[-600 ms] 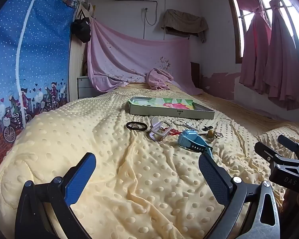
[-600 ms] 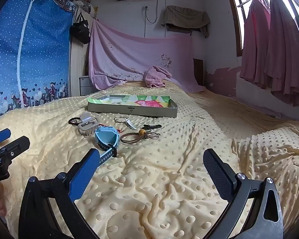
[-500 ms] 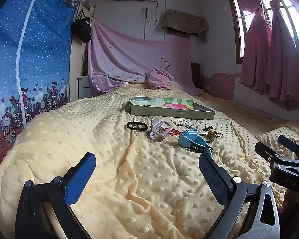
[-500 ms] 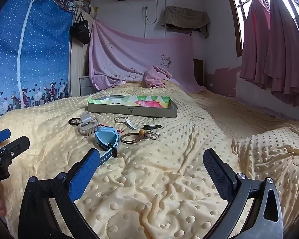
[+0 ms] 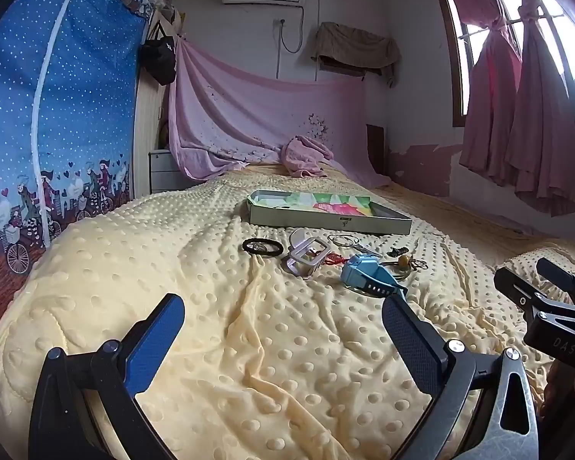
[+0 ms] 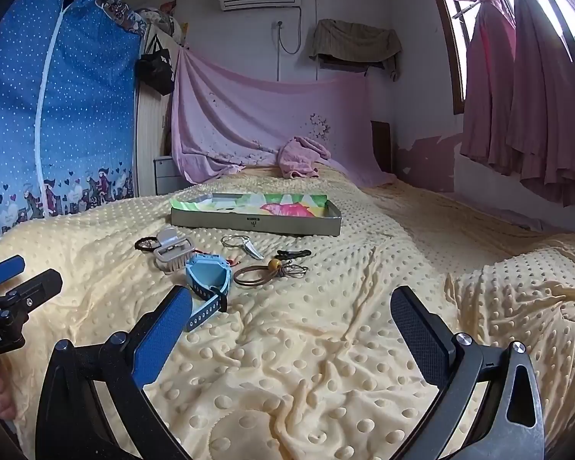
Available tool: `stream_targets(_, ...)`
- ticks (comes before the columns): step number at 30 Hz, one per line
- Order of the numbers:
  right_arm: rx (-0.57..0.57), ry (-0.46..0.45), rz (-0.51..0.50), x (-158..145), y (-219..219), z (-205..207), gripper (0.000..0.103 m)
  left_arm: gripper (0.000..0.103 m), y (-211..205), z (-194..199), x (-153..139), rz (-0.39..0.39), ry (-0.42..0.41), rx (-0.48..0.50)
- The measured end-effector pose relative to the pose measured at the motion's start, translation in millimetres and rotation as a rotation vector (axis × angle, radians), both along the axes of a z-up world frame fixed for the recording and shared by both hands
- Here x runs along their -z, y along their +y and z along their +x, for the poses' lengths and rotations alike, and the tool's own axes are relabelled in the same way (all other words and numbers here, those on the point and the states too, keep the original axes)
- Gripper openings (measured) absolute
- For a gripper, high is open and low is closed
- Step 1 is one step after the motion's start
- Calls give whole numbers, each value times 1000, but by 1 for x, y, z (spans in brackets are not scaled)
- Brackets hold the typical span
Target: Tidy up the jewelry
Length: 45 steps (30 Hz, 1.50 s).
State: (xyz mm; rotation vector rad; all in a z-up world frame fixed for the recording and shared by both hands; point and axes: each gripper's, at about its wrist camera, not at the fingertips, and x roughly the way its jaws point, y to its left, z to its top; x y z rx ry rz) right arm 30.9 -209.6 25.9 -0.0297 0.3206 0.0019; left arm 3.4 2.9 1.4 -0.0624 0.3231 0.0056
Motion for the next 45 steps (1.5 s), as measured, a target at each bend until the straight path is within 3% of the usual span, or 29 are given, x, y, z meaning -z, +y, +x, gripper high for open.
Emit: stream_targets(45,-6,-24,7,0,0,-8,102,103,-5,-13,-7,5,-27,-2)
